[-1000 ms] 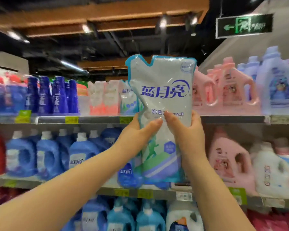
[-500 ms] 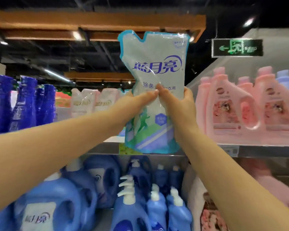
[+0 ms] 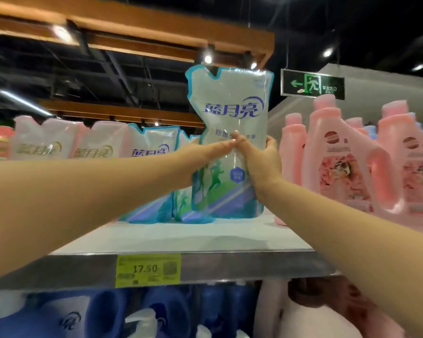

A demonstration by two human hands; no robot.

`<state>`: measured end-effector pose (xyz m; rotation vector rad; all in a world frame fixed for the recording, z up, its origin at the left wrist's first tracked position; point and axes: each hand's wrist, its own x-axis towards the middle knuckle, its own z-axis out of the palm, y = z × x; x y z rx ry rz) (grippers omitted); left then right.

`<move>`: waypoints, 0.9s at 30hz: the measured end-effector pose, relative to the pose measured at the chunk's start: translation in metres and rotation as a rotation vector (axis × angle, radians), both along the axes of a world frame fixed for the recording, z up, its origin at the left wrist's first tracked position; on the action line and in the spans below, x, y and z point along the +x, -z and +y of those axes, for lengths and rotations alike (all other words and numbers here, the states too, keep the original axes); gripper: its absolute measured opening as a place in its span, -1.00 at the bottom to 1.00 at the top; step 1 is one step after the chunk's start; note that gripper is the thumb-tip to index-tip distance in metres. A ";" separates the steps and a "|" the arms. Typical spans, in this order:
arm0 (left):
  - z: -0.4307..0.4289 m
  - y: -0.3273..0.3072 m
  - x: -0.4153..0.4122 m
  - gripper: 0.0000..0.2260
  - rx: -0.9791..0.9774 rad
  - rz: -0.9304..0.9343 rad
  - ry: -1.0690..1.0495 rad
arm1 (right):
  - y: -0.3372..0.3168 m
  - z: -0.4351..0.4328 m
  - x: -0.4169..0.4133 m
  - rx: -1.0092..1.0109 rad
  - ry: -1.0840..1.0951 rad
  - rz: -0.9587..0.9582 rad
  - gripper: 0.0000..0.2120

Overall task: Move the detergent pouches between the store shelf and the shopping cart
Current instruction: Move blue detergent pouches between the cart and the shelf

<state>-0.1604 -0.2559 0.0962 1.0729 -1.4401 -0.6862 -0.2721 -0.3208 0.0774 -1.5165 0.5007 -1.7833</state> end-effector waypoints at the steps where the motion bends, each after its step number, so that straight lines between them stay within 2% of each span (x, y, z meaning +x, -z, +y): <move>1: -0.013 0.004 0.000 -0.47 0.007 0.014 -0.002 | 0.003 -0.012 -0.001 0.018 0.001 0.015 -0.23; 6: -0.074 0.026 -0.001 -0.63 0.026 0.098 0.015 | 0.018 -0.061 -0.007 0.109 0.068 0.123 -0.38; 8: -0.095 0.033 -0.001 -0.63 0.021 0.104 0.012 | 0.019 -0.080 -0.012 0.134 0.093 0.185 -0.42; 11: -0.116 0.040 0.002 -0.46 0.073 0.051 -0.020 | 0.016 -0.103 -0.017 0.215 0.121 0.318 -0.34; 14: -0.136 0.041 0.005 -0.09 0.130 0.013 -0.050 | 0.012 -0.127 -0.014 0.246 0.129 0.387 -0.31; 15: -0.142 0.040 0.007 -0.06 0.133 0.005 -0.043 | 0.010 -0.133 -0.013 0.243 0.135 0.392 -0.31; 18: -0.153 0.036 0.008 -0.33 0.092 0.023 -0.017 | 0.005 -0.148 -0.011 0.274 0.151 0.408 -0.31; 20: -0.165 0.036 0.010 -0.42 0.084 0.022 -0.039 | 0.002 -0.152 -0.008 0.319 0.107 0.405 -0.32; 24: -0.178 0.042 0.009 -0.29 0.127 0.009 -0.034 | 0.007 -0.163 -0.004 0.396 0.059 0.375 -0.38; 26: -0.181 0.046 0.009 -0.15 0.151 0.005 -0.047 | 0.010 -0.166 -0.002 0.383 0.074 0.398 -0.28; 27: -0.182 0.045 0.010 -0.15 0.165 -0.017 -0.053 | 0.009 -0.165 -0.001 0.387 0.104 0.410 -0.23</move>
